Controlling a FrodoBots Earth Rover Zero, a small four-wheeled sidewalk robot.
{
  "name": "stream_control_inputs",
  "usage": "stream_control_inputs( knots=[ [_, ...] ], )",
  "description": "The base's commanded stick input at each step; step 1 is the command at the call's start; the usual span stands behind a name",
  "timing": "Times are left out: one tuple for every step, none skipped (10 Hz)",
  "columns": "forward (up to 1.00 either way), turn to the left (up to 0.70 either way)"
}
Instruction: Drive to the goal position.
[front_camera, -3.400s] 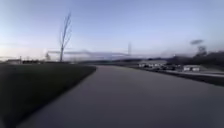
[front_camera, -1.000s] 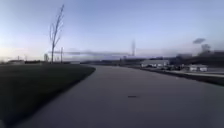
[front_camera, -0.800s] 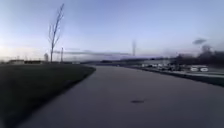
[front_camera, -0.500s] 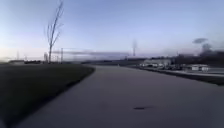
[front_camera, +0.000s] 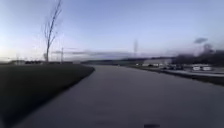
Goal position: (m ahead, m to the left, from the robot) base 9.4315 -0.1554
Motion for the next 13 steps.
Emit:
stream_control_inputs(
  knots=[
    [0.85,0.01],
    [0.85,0.01],
    [0.85,0.01],
    [0.85,0.01],
    [0.85,0.01],
    [0.86,0.01],
    [0.86,0.01],
    [0.86,0.01],
    [0.86,0.01],
    [0.85,0.01],
    [0.85,0.01],
    [0.86,0.01],
    [0.86,0.01]
  ],
)
